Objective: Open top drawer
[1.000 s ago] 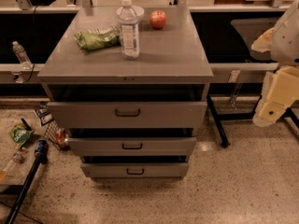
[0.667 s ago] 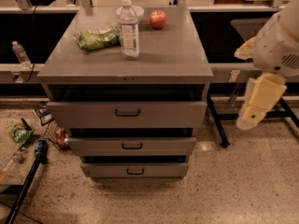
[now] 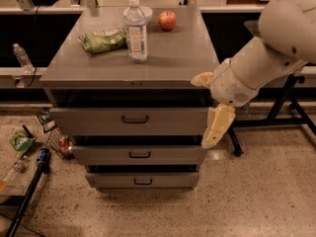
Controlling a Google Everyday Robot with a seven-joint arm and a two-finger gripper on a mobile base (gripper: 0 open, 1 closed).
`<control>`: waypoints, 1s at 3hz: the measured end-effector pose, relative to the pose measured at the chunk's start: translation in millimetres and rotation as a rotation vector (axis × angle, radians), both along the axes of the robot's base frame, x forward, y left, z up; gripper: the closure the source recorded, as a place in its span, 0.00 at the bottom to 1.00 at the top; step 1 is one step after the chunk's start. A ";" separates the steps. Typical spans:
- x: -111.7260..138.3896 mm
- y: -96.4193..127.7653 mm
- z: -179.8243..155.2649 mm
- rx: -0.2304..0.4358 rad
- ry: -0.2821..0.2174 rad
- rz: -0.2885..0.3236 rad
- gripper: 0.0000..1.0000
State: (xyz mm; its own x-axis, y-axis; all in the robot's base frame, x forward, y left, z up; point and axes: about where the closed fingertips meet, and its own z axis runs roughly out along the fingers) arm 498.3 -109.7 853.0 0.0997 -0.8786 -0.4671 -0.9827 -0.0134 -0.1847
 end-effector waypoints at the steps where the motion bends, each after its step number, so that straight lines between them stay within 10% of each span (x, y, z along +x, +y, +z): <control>1: 26.8 23.6 -43.0 0.027 -0.043 0.085 0.00; 3: 54.3 42.6 -71.0 -0.018 -0.064 0.147 0.00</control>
Offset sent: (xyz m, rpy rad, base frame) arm 0.0883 0.0588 -0.0990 -0.0819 -0.0782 0.2021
